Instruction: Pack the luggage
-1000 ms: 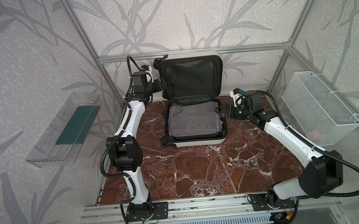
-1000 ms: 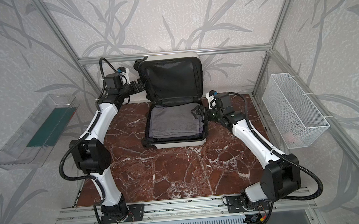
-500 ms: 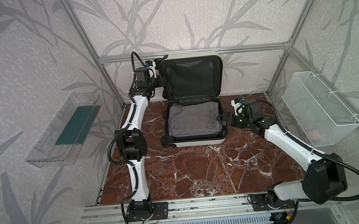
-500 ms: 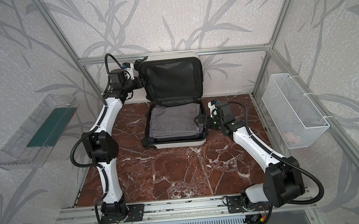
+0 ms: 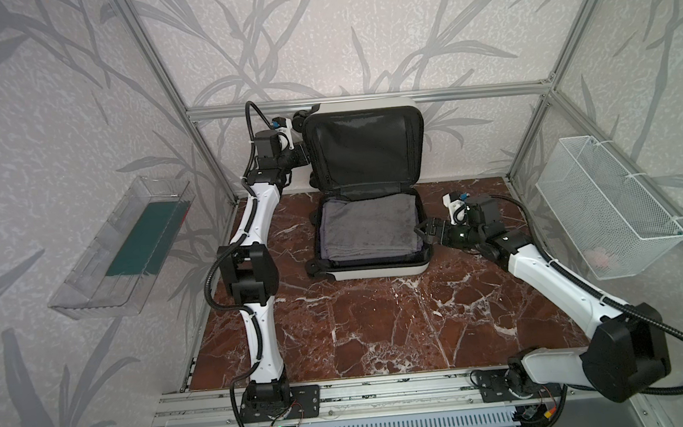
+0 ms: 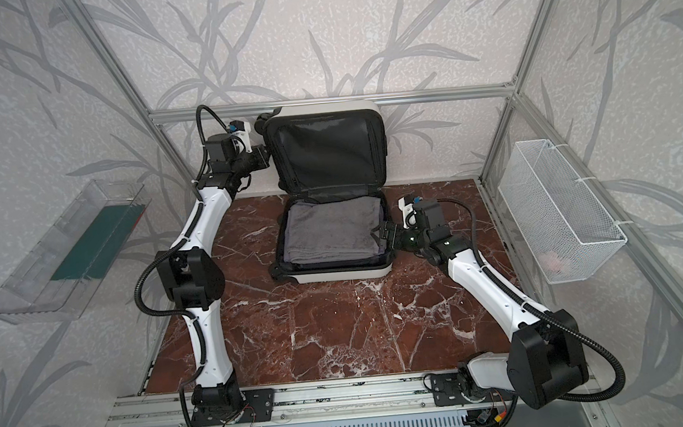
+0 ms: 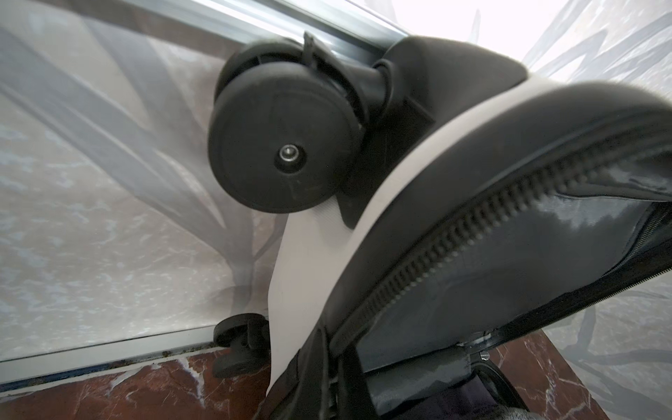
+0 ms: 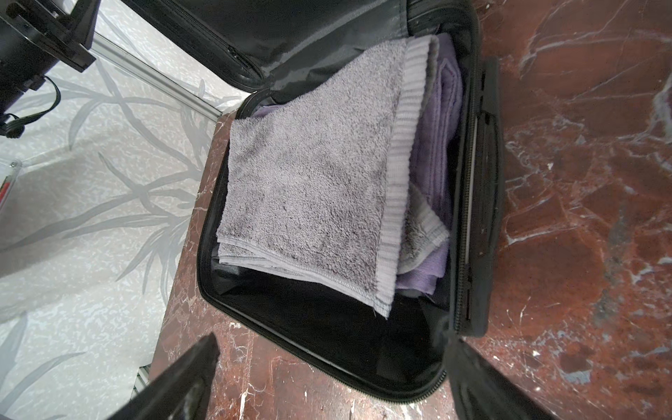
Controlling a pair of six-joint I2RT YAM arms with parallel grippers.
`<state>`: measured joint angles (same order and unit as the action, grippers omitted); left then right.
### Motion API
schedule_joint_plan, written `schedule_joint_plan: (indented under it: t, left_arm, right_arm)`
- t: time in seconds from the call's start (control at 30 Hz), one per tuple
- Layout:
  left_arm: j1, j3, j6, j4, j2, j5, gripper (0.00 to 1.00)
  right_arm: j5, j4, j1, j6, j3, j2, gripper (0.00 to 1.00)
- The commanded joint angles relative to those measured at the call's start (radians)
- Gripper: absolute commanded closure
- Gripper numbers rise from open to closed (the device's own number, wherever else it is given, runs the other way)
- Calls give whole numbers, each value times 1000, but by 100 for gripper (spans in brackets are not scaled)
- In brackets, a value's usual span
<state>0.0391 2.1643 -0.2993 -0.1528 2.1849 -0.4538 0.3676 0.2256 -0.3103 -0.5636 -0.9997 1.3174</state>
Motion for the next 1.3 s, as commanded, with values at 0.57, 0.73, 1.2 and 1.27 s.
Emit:
schedule_joint_plan:
  t: [0.57,0.73,1.2,1.27]
  left_arm:
    - [20,-976,-276,477,-661,7,100]
    - [24,-1258,-358,292,-953,125,27]
    - [21,-1377,-375,-195,-1346,367,1]
    - [21,-1335,-348,-183,-1274,330,1]
  right_arm:
    - [-68,-9,114,-107,4,-88,6]
    - [-113,27,146,-117,6,-145,6]
    - [-51,15,155,-151,7,-118,9]
    - [-28,7,155,-151,11,-104,9]
